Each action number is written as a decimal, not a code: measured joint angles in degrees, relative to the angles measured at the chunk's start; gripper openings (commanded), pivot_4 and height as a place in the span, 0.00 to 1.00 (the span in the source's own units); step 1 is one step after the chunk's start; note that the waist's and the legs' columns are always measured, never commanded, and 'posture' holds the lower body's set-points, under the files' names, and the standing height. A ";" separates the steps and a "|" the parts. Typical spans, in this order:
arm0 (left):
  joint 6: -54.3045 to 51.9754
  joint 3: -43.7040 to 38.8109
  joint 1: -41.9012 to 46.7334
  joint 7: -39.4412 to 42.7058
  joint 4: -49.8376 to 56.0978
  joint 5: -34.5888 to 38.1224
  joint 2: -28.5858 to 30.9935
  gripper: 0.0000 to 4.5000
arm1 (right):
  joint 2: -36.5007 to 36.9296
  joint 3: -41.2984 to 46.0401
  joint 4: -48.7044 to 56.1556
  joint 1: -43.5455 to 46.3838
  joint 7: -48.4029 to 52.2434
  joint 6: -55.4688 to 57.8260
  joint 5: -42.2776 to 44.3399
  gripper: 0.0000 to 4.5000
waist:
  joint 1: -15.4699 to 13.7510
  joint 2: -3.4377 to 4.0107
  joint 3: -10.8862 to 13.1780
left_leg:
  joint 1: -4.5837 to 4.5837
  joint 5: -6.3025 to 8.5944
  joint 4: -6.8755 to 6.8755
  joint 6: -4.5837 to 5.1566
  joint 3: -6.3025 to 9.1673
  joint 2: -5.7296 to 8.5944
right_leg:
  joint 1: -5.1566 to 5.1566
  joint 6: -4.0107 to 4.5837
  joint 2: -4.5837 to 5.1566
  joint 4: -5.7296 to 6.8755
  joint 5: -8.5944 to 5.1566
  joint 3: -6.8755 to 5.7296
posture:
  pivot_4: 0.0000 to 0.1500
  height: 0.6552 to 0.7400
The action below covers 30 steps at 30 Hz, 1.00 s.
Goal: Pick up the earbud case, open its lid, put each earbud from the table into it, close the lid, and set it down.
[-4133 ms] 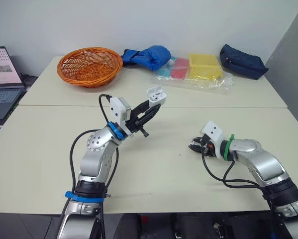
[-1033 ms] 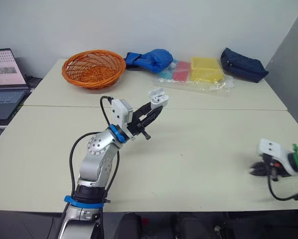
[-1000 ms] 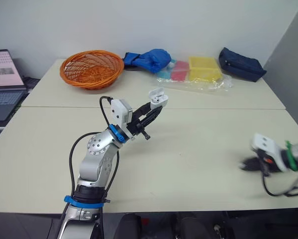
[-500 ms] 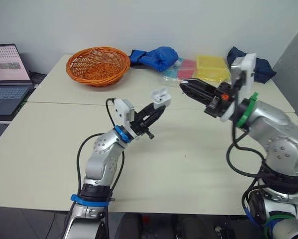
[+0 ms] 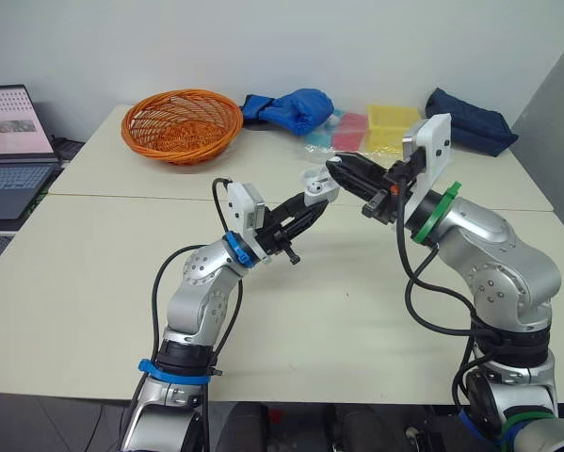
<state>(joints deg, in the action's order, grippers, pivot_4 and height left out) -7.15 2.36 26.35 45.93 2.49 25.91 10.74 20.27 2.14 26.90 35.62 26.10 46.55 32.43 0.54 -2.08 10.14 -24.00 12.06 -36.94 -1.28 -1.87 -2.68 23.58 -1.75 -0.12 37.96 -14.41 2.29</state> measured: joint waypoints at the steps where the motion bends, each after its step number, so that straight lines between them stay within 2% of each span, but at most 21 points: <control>1: 0.00 0.00 0.04 0.08 -0.12 -0.01 0.01 0.17 | -0.02 -0.28 -0.01 -0.34 -0.05 -0.06 -0.11 0.09 | 0.02 0.00 0.00 | 0.00 0.00 0.00 0.00 0.00 0.00 | 0.00 0.00 0.00 0.00 0.00 0.00 | 1.00 1.00; 11: 0.02 -0.02 -0.08 0.81 -0.19 -0.18 0.20 0.17 | 1.33 -1.39 -0.02 -0.75 0.01 -0.83 -0.48 0.09 | 0.02 0.00 0.00 | 0.00 0.00 0.00 0.00 0.00 0.00 | 0.01 0.00 0.00 0.00 0.00 0.01 | 1.00 1.00; 19: 0.18 -0.51 -0.05 0.73 -0.22 -0.24 0.28 0.17 | 1.68 -1.53 -0.88 -0.67 0.09 -1.07 -0.28 0.70 | 0.03 0.00 0.00 | 0.00 0.00 0.01 0.00 0.00 -0.01 | 0.01 0.00 0.00 0.00 0.00 0.00 | 1.00 1.00; 24: 0.29 -0.45 -0.04 0.75 -0.24 -0.31 0.21 0.17 | 1.33 -1.04 -0.88 -0.64 0.22 -1.04 1.16 0.70 | 0.03 0.00 0.00 | -0.01 0.00 0.02 0.00 0.01 0.00 | 0.01 0.00 0.00 -0.02 0.00 0.00 | 1.00 1.00; 30: 0.53 -0.41 0.01 0.89 -0.25 -0.35 0.24 0.17 | 4.48 6.36 -0.91 -1.21 3.89 0.69 10.67 0.70 | -0.06 0.02 0.01 | -0.03 0.00 0.02 0.00 0.01 0.00 | 0.01 0.00 0.05 -0.05 0.00 0.00 | 1.00 1.00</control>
<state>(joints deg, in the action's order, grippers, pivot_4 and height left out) -6.62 1.94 26.36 46.81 2.24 25.56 10.98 24.75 8.49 25.99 34.41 29.99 47.25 43.10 0.48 -2.06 10.16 -24.03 12.06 -36.92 -1.28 -1.86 -2.68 23.59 -1.76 -0.07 37.92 -14.42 2.29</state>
